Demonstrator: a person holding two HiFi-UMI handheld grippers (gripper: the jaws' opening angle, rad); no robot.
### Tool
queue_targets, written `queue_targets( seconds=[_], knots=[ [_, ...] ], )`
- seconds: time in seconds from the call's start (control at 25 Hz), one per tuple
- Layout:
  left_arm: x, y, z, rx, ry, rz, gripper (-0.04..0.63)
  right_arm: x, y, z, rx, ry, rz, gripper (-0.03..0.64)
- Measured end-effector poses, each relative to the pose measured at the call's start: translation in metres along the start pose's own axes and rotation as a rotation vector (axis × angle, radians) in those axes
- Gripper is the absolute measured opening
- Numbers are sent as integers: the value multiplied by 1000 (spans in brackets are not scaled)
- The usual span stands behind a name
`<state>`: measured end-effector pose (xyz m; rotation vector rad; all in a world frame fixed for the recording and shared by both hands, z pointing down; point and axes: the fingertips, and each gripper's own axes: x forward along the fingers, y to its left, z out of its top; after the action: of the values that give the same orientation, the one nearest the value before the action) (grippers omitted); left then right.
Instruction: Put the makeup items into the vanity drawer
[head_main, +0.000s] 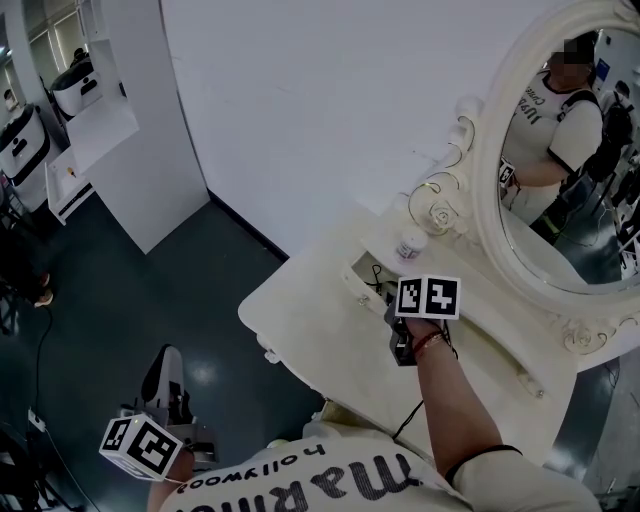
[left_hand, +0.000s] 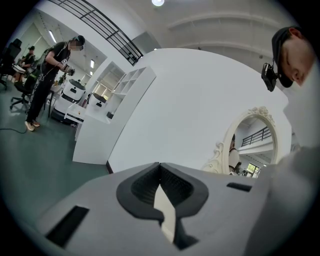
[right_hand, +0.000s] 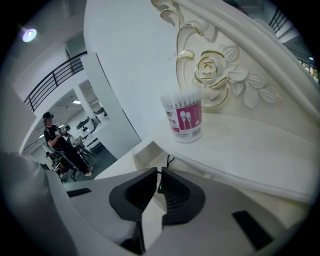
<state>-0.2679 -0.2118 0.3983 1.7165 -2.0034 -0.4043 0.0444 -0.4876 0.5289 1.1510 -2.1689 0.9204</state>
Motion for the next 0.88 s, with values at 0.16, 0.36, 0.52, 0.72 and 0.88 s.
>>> queue_targets(
  seconds=[0.16,0.36,0.52,0.72,0.88],
  knots=[
    [7,-7,-3,3,22,-33,8,-16,0,9,42,-86,-10,44],
    [19,-22,-10,13,51,-95,8,-42,1,16,96,-222,-32,44],
    [27,-36,-16,23,79,-153,8,-67,8,14,133,-335,-46,44],
    [33,-50,-23,29,110,-220,8,-90,28,-2,121,-393,-25,43],
    [35,-58,-30,32,134,-264,8,-106,45,-10,112,-428,-7,41]
  ],
)
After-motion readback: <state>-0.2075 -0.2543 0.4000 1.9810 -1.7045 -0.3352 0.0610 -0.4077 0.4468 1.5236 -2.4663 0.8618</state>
